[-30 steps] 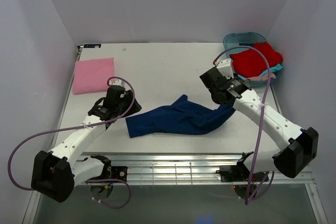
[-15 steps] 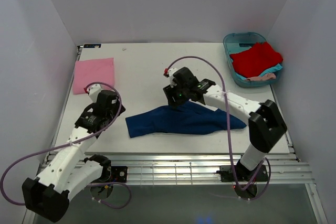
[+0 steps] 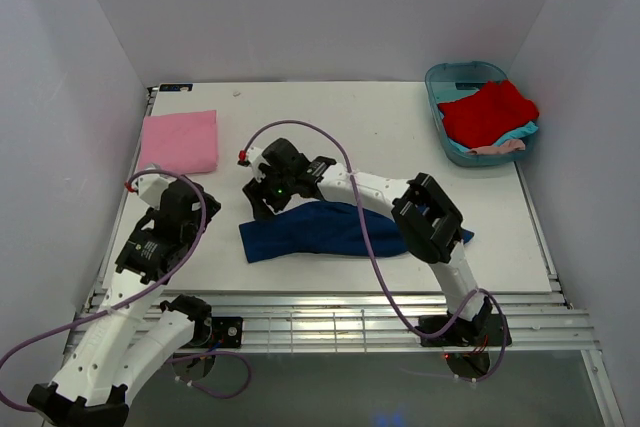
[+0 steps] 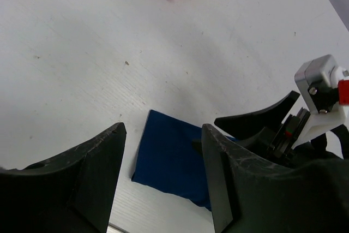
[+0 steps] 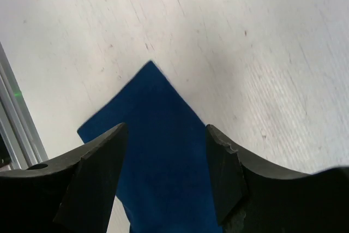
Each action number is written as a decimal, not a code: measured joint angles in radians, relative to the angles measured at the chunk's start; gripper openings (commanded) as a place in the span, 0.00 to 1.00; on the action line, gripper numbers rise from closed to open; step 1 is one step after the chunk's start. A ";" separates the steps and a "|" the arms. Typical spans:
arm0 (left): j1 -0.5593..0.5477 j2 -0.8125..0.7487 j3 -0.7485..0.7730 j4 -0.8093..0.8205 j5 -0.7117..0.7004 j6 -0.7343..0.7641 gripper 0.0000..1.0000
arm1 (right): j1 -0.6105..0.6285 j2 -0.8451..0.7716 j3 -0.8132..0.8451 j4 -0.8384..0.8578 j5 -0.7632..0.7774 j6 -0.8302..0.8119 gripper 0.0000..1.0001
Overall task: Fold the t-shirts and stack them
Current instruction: Flatten out the tshirt
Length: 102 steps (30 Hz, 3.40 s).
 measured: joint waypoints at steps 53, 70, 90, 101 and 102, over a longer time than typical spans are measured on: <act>0.000 0.208 -0.060 0.305 0.187 0.093 0.68 | 0.014 -0.598 0.355 -0.259 1.143 -0.323 0.08; -0.184 1.028 0.354 0.587 0.481 0.286 0.66 | -0.007 -0.827 -0.082 -0.364 1.538 -0.356 0.08; -0.281 1.152 0.298 0.674 0.443 0.254 0.00 | -0.053 -0.918 -0.137 -0.397 1.447 -0.217 0.08; -0.265 1.112 0.892 0.338 0.320 0.465 0.02 | -0.237 -0.870 -0.138 -0.386 1.316 -0.196 0.08; -0.265 1.102 0.971 0.330 0.311 0.494 0.03 | -0.259 -0.858 -0.138 -0.380 1.301 -0.197 0.08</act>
